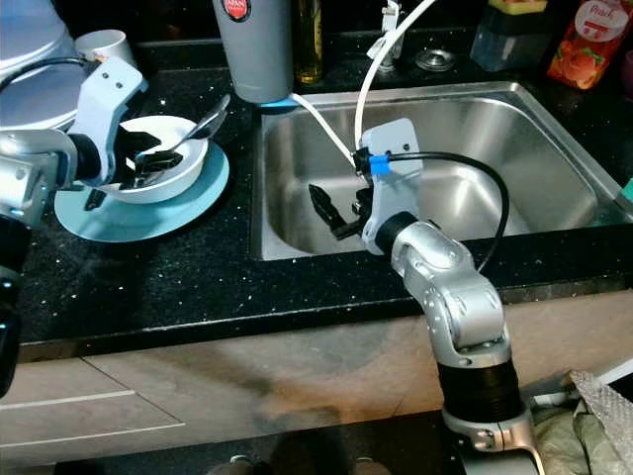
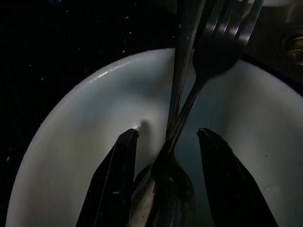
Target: Kitchen organization
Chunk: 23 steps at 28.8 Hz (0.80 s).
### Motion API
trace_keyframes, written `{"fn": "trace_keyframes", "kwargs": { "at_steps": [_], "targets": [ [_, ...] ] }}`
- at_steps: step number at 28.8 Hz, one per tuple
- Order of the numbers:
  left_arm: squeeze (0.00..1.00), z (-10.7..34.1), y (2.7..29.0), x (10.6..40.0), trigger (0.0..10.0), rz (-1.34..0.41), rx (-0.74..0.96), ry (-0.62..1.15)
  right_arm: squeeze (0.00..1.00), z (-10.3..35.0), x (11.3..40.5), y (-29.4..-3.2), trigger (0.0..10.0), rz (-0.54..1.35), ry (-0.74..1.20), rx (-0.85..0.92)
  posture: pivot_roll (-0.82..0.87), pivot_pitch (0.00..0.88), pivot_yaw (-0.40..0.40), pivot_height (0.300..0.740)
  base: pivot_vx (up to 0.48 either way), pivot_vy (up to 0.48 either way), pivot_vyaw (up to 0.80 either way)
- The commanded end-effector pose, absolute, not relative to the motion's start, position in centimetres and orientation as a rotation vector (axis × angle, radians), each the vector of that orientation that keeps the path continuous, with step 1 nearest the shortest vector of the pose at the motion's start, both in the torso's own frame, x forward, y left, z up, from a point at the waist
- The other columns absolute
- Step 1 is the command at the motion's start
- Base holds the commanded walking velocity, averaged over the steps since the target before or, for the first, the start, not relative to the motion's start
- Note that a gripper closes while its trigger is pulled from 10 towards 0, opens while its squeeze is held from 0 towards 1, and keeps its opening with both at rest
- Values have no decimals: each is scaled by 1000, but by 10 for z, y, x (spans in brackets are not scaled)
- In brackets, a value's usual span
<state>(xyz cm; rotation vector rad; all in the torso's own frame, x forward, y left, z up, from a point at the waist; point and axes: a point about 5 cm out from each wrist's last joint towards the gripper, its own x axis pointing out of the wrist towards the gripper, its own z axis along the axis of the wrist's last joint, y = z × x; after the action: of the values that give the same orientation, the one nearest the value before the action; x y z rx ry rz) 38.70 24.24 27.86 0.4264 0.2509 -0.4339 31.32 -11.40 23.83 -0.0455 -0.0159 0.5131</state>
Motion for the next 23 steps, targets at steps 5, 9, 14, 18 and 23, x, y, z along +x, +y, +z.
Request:
{"fn": "trace_keyframes", "kwargs": {
  "at_steps": [5, 9, 14, 18, 23],
  "targets": [
    [0, 276, 251, 386, 10000, -417, 465, 289, 0, 245, 304, -106, 10000, 611, -70, -66, -1, 87, 13, 740, 0, 0, 0],
    [0, 275, 252, 386, 10000, -419, 464, 298, 0, 253, 298, -101, 10000, 679, -125, -37, 0, 90, 11, 740, 0, 0, 0],
    [0, 272, 253, 385, 7216, -422, 457, 305, 0, 260, 291, -93, 10000, 743, -174, -7, 0, 89, 11, 740, 0, 0, 0],
    [0, 272, 253, 385, 2745, -423, 454, 306, 0, 260, 291, -91, 10000, 748, -174, -6, 0, 89, 10, 740, 0, 0, 0],
    [0, 276, 255, 385, 0, -415, 452, 293, 0, 260, 291, -92, 10000, 747, -176, -5, 1, 89, 10, 740, 0, 0, 0]
  ]
}}
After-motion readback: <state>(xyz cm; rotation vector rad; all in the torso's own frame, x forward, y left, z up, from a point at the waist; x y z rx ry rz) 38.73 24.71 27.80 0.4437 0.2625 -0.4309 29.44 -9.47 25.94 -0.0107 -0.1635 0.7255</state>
